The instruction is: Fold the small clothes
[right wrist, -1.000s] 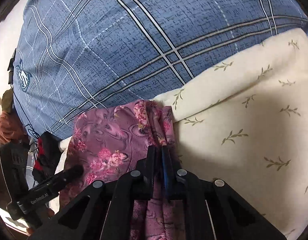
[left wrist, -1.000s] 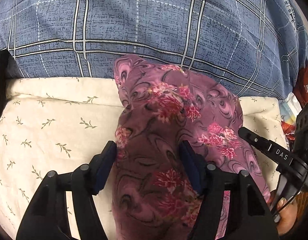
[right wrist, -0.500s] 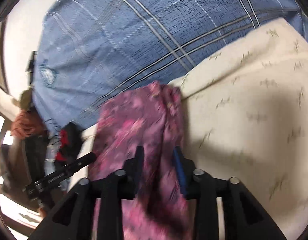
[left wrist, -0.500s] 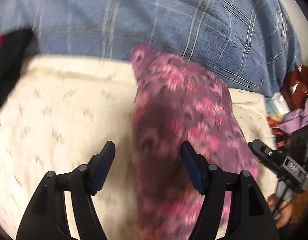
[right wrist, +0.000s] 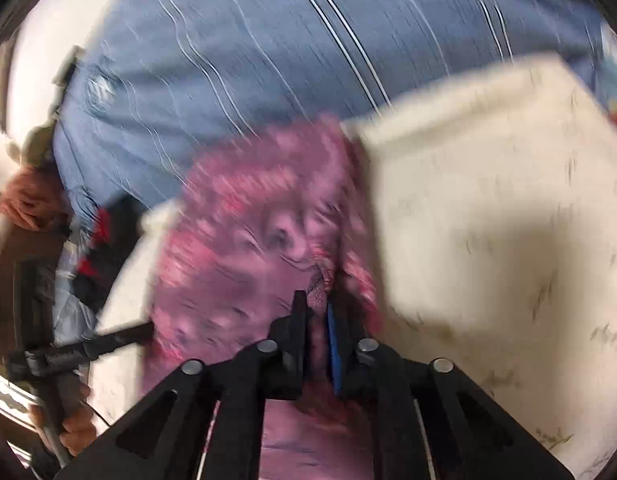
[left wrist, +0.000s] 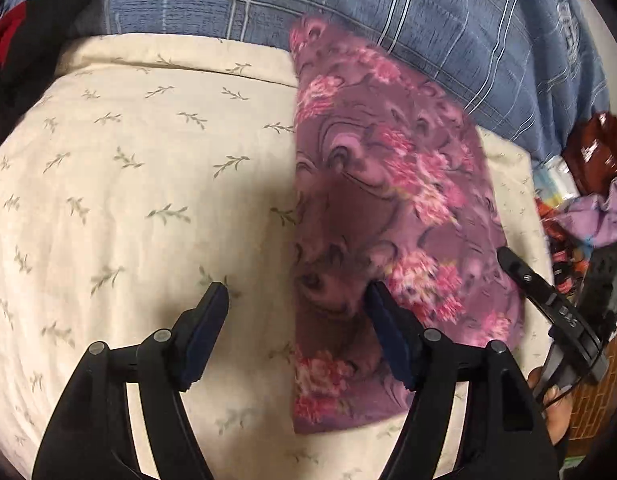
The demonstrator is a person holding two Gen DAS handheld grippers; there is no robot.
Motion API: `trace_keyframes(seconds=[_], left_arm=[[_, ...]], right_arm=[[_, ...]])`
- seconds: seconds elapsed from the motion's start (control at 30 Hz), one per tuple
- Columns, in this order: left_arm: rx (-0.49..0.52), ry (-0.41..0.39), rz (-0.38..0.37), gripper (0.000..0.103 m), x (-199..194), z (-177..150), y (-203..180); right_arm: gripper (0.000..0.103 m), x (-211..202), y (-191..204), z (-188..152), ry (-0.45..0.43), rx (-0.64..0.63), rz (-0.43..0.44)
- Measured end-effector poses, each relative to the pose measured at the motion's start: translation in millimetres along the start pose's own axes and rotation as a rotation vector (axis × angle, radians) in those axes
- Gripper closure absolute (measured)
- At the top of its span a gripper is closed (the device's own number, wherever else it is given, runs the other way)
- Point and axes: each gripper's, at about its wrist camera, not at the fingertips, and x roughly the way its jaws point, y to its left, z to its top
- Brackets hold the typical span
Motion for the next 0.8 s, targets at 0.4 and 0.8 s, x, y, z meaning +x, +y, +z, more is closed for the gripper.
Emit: trace_keyframes(seconds=[0.4,0.8], left_arm=[[0.107,0.017,-0.002,0.032,0,-45,-28],[-0.093,-0.006,-0.138,0.03,5,93,-2]], right_arm=[[0.089,-28,-1,-58,-0.025,-0.038,0.032],[0.051,-5,-3,64,-0.109,0.125,0.105]])
